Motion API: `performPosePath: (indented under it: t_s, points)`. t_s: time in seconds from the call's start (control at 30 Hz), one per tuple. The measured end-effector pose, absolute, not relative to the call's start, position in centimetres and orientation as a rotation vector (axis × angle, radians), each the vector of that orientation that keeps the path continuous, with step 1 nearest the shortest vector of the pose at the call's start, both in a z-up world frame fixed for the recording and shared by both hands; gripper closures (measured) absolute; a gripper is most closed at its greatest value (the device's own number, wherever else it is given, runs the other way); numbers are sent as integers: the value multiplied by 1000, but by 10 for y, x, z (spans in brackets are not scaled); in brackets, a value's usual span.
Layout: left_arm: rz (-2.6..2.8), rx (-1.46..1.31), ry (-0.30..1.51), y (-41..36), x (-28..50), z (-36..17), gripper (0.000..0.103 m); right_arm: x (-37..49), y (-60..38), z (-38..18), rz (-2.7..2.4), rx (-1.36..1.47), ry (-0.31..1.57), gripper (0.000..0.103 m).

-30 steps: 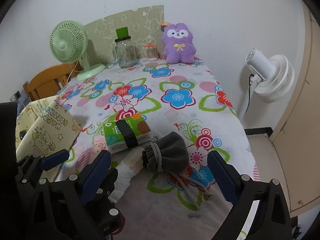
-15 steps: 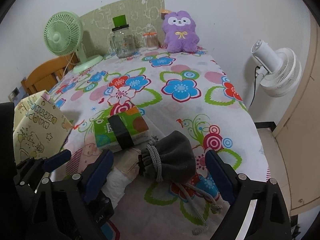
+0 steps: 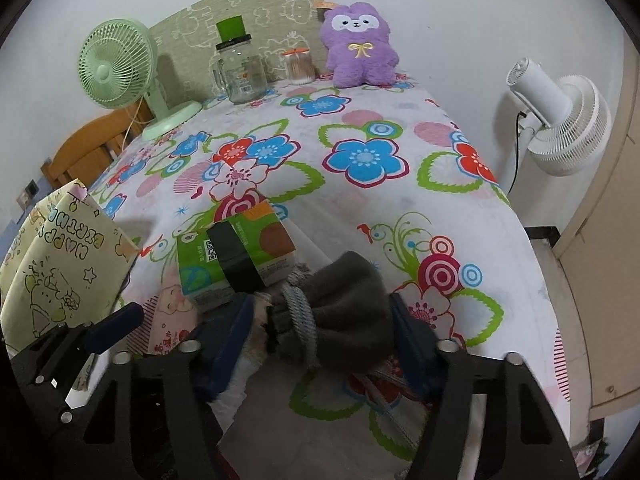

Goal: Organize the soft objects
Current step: 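Grasp the grey pouch with the right gripper while the left gripper grasps the wipes pack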

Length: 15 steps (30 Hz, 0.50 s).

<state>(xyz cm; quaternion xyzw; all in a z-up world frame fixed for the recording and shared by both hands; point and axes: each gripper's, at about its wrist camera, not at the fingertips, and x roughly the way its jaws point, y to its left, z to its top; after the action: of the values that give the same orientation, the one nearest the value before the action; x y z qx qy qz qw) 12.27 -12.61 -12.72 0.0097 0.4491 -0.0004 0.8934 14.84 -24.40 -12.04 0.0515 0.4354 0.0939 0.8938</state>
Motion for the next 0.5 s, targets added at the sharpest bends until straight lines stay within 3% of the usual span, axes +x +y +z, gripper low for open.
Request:
performPosePath:
  t_s: [0.1, 0.23, 0.5]
  points:
    - [-21, 24, 930, -129, 120, -126, 56, 147, -244, -120, 192, 104, 906, 41]
    - [-22, 35, 929, -131, 117, -126, 62, 144, -243, -119, 191, 99, 907, 42]
    - [-15, 28, 935, -126, 109, -124, 63, 134, -238, -113, 193, 90, 893, 43]
